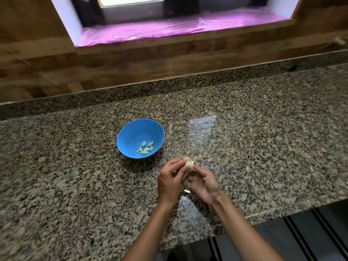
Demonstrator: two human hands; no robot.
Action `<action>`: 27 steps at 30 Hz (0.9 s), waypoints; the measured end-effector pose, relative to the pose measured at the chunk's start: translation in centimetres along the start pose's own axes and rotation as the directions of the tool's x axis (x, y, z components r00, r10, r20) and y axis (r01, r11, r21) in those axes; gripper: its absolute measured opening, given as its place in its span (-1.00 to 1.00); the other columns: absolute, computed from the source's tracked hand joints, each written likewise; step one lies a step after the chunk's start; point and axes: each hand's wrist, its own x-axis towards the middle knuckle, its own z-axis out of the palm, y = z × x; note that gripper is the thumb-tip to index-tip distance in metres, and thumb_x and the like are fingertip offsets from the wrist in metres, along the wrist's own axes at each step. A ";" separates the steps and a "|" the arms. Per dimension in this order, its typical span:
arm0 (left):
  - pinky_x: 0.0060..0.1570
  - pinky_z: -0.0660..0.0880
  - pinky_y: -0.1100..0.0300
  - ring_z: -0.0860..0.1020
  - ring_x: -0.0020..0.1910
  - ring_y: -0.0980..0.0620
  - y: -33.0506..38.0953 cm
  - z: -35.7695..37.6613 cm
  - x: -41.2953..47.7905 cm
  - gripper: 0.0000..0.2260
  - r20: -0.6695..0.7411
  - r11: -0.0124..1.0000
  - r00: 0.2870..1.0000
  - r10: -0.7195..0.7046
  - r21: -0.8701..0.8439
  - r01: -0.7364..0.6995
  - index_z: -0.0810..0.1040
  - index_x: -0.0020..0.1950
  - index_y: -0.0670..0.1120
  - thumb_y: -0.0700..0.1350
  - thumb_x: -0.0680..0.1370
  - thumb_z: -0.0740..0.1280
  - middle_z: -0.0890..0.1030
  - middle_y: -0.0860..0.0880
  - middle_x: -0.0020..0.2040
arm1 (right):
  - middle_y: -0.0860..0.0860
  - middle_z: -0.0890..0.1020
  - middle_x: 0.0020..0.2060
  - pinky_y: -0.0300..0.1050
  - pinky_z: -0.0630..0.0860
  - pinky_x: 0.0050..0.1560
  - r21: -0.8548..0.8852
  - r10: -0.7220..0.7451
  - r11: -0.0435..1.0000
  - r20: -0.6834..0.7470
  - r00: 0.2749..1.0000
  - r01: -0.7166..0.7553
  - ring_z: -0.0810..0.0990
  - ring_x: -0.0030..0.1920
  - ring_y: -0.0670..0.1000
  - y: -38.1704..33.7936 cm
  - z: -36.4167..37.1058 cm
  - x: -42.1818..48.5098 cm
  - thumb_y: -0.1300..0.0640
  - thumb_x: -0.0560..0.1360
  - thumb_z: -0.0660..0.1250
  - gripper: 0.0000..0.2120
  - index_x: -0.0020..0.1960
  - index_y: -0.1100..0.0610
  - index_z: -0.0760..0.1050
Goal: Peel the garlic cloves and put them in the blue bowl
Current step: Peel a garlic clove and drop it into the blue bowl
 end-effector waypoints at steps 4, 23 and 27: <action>-0.09 0.50 0.46 0.55 -0.05 0.38 -0.5 -0.8 0.2 -0.75 0.075 0.999 0.997 0.026 0.024 -0.028 0.59 0.14 -0.06 -0.17 0.47 0.42 0.55 0.25 0.01 | 0.24 0.53 0.06 0.14 0.57 0.04 0.024 -0.019 1.000 0.010 1.000 0.019 0.53 0.04 0.17 0.6 -0.1 0.2 -0.01 0.55 0.03 -0.56 0.29 0.24 0.37; -0.30 0.55 0.29 0.50 -0.29 0.11 -0.9 1.7 -0.3 -0.42 0.249 0.879 0.936 0.250 0.346 -0.327 0.37 0.37 -0.27 0.14 0.61 -0.08 0.60 -0.15 -0.09 | 0.08 0.53 -0.25 -0.10 0.53 -0.24 -0.531 -0.266 0.833 -0.131 0.955 0.160 0.52 -0.27 -0.01 0.4 0.4 1.2 -0.14 0.57 0.02 -0.53 0.10 0.26 0.39; -0.32 0.49 0.34 0.50 -0.35 0.09 -0.4 2.5 -0.3 -0.47 0.234 0.861 0.947 0.219 0.411 -0.300 0.39 0.30 -0.36 0.04 0.61 -0.03 0.61 -0.20 -0.15 | 0.06 0.46 -0.31 -0.02 0.56 -0.11 -0.672 -0.279 0.734 -0.165 0.946 0.099 0.51 -0.27 0.02 0.3 -0.3 1.8 -0.12 0.62 -0.06 -0.59 0.01 0.22 0.31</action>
